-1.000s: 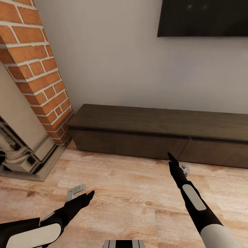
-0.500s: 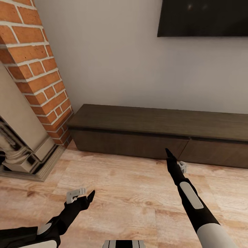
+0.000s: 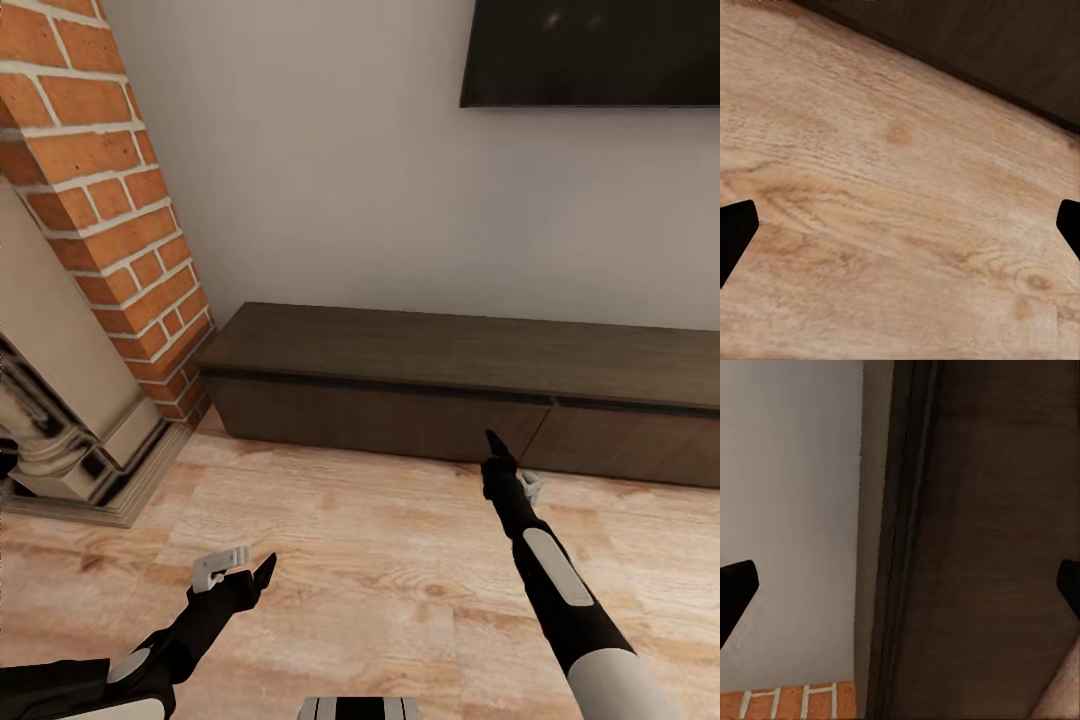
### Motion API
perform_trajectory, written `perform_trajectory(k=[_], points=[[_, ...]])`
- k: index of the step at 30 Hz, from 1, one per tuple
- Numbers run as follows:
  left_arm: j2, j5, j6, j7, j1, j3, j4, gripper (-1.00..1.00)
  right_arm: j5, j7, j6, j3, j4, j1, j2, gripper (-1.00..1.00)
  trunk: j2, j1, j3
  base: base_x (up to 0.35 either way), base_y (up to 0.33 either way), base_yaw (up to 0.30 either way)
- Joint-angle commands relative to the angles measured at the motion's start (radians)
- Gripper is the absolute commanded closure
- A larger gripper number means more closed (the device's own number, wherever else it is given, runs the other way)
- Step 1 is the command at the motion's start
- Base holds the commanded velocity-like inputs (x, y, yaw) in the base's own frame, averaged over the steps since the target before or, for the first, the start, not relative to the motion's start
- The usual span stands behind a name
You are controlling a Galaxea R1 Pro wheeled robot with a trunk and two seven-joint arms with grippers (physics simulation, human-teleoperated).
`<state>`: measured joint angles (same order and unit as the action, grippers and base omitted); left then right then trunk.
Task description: Place each of the two pumpkins and all three candles from the living room inside a cabinet in the living room (use any cabinet), then make sure every cabinet is closed, and position the cauldron so it is next to a table in the living room.
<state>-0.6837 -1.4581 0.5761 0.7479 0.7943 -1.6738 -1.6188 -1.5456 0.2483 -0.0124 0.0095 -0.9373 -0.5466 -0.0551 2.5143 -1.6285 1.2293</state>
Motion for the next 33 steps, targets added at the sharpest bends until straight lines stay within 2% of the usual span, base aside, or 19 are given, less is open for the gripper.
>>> perform_trajectory(k=[1, 3, 4, 5, 9, 22, 33], points=[[0.000, -0.002, 0.004, 0.002, 0.002, -0.003, -0.001, -1.00, -0.035, 0.003, -0.001, 0.001, 0.001, 0.000, 0.000, -1.00, 0.000, 0.000, 0.001, 0.000, 0.109, 0.000], [0.000, -0.002, 0.004, 0.002, 0.002, -0.003, -0.001, -1.00, -0.120, 0.002, -0.001, 0.000, 0.002, 0.000, 0.000, -1.00, 0.000, 0.000, 0.001, 0.000, 0.063, 0.000], [0.001, -0.002, 0.004, 0.002, 0.002, -0.003, -0.001, -1.00, -0.200, 0.003, -0.001, 0.000, 0.002, 0.000, -0.003, -1.00, 0.000, 0.000, 0.001, 0.000, 0.010, 0.000], [0.001, -0.002, 0.004, 0.002, 0.002, -0.003, -0.001, -1.00, -0.208, 0.003, -0.001, 0.000, 0.002, 0.000, -0.003, -1.00, 0.000, 0.000, 0.001, 0.000, 0.007, 0.000], [0.001, -0.002, 0.004, 0.001, 0.002, -0.003, -0.001, -1.00, -0.219, 0.005, -0.001, 0.001, 0.002, 0.000, -0.004, -1.00, 0.000, 0.000, 0.001, 0.000, 0.084, 0.000], [0.001, -0.002, 0.004, 0.001, 0.002, -0.003, -0.001, -1.00, -0.216, 0.002, -0.002, 0.001, 0.003, 0.000, -0.006, -1.00, 0.000, 0.000, 0.001, 0.051, 0.227, 0.000], [0.005, -0.006, 0.003, 0.002, 0.002, -0.004, -0.001, -1.00, -0.215, 0.000, -0.005, 0.000, 0.003, 0.000, -0.018, -1.00, 0.000, 0.000, 0.001, 0.251, -0.076, 0.000]])
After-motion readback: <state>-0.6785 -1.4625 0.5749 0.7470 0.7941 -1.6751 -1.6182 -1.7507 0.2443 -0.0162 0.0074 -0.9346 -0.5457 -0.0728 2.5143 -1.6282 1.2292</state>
